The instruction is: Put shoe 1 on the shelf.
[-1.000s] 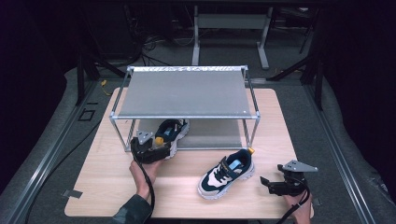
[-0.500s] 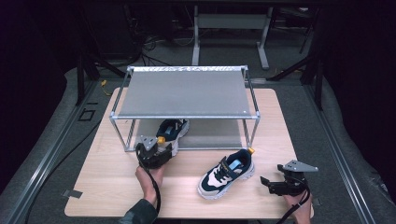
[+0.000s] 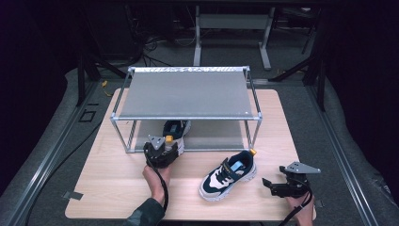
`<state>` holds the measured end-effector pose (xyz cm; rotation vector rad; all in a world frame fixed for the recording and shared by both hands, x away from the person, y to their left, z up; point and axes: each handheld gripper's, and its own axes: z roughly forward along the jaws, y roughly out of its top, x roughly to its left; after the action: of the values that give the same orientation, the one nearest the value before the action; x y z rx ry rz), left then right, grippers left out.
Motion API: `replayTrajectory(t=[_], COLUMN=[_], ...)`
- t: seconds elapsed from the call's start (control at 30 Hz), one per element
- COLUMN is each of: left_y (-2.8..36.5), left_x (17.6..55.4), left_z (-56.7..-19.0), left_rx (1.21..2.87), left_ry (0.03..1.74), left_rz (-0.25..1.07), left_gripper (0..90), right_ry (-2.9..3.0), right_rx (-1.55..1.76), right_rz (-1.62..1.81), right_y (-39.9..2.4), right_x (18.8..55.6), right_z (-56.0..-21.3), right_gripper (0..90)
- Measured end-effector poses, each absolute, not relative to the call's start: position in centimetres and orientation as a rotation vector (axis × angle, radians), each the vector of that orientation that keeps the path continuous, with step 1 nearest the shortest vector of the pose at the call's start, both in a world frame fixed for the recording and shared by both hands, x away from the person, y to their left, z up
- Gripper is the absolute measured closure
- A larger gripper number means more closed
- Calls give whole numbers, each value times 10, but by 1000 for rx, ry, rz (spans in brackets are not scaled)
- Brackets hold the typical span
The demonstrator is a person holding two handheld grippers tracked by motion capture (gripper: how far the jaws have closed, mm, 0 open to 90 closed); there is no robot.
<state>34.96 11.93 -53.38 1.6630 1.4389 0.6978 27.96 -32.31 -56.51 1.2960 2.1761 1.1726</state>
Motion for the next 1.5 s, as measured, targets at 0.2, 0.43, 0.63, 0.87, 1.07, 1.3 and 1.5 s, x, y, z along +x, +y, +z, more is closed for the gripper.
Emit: replayTrajectory(t=[0.2, 0.43, 0.63, 0.87, 1.07, 1.3, 1.5], left_y=[115, 112, 110, 110, 116, 129, 142], left_x=[355, 365, 375, 380, 378, 366, 355], left_z=[-534, -534, -538, -542, -540, -534, -530], left_rx=[1669, 1683, 1697, 1708, 1760, 1851, 1928], left_ry=[1441, 1448, 1478, 1476, 1447, 1369, 1315], left_rz=[691, 678, 622, 615, 596, 561, 546], left_gripper=[475, 490, 544, 530, 467, 248, 147], right_ry=[2177, 2175, 2175, 2180, 2175, 2180, 2249], right_rx=[1296, 1297, 1299, 1290, 1296, 1298, 1307], right_rz=[1173, 1170, 1168, 1182, 1170, 1165, 1104], right_y=[-323, -323, -323, -323, -323, -323, -325], right_x=[280, 279, 279, 280, 279, 280, 279], right_z=[-565, -565, -565, -565, -565, -565, -561], right_gripper=[65, 65, 66, 66, 67, 67, 68])
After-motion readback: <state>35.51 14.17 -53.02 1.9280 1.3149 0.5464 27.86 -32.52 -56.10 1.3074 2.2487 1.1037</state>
